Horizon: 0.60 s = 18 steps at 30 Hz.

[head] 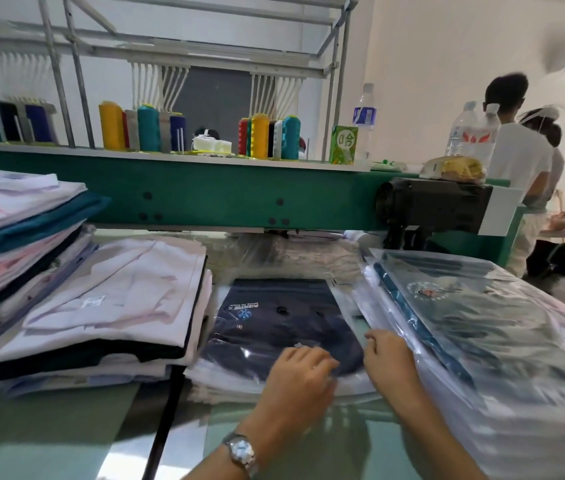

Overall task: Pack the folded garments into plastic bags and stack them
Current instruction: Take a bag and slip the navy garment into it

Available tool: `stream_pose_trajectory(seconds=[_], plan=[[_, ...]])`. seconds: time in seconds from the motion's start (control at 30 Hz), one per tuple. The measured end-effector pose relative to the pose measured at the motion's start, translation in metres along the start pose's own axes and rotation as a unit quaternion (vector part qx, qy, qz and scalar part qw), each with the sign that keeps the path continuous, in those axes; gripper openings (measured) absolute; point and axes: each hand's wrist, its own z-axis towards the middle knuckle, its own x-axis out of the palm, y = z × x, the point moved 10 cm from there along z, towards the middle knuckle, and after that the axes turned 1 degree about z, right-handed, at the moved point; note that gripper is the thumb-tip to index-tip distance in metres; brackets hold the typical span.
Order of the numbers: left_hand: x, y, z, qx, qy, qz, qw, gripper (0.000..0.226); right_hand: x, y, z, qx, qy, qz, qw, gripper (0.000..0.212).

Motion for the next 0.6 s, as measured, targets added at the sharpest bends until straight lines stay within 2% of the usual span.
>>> stream_pose_trajectory(seconds=[0.07,0.13,0.33,0.47,0.6], plan=[[0.008,-0.029,0.006,0.055,-0.009,0.023,0.998,0.018,-0.012,-0.005,-0.006,0.01,-0.014,-0.022,1.0,0.025],[0.015,-0.046,0.013,0.077,-0.019,0.032,0.996,0.013,-0.015,-0.012,-0.012,0.012,-0.017,-0.004,1.0,0.032],[0.026,-0.061,0.03,0.066,-0.046,0.045,0.996,0.012,-0.007,-0.031,-0.024,0.05,0.052,-0.022,0.997,0.029],[0.034,-0.056,0.028,0.059,-0.048,0.042,0.996,0.013,-0.002,-0.031,-0.027,0.042,0.08,-0.019,0.996,0.024],[0.032,-0.049,0.025,0.037,-0.063,0.003,0.997,0.014,-0.001,-0.035,-0.029,0.05,0.08,0.032,0.995,0.025]])
